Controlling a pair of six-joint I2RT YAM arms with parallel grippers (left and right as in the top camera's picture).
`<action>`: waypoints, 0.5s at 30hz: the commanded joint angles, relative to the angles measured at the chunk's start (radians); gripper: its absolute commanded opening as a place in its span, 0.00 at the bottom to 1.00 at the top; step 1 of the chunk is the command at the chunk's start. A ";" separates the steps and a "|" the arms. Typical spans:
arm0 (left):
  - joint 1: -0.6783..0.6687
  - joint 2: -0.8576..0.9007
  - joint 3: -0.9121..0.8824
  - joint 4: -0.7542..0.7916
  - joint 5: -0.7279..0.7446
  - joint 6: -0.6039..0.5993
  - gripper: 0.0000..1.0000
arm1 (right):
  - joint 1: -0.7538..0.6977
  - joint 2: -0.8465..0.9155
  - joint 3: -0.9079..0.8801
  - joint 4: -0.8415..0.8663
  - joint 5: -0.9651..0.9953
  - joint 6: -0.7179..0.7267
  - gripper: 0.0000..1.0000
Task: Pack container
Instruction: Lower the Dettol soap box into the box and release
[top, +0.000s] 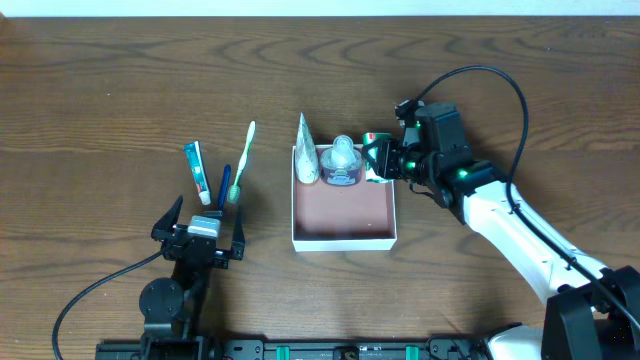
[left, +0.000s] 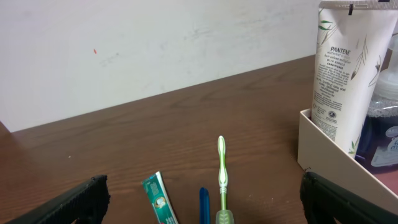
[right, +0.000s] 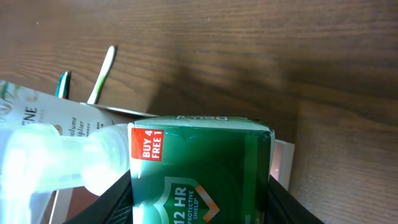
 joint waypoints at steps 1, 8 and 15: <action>0.005 -0.005 -0.022 -0.026 0.007 0.006 0.98 | 0.024 0.003 0.008 0.008 0.033 0.014 0.40; 0.005 -0.005 -0.022 -0.026 0.007 0.006 0.98 | 0.027 0.003 0.008 0.007 0.046 0.014 0.57; 0.005 -0.005 -0.022 -0.026 0.007 0.006 0.98 | 0.027 0.003 0.008 0.010 0.046 0.014 0.63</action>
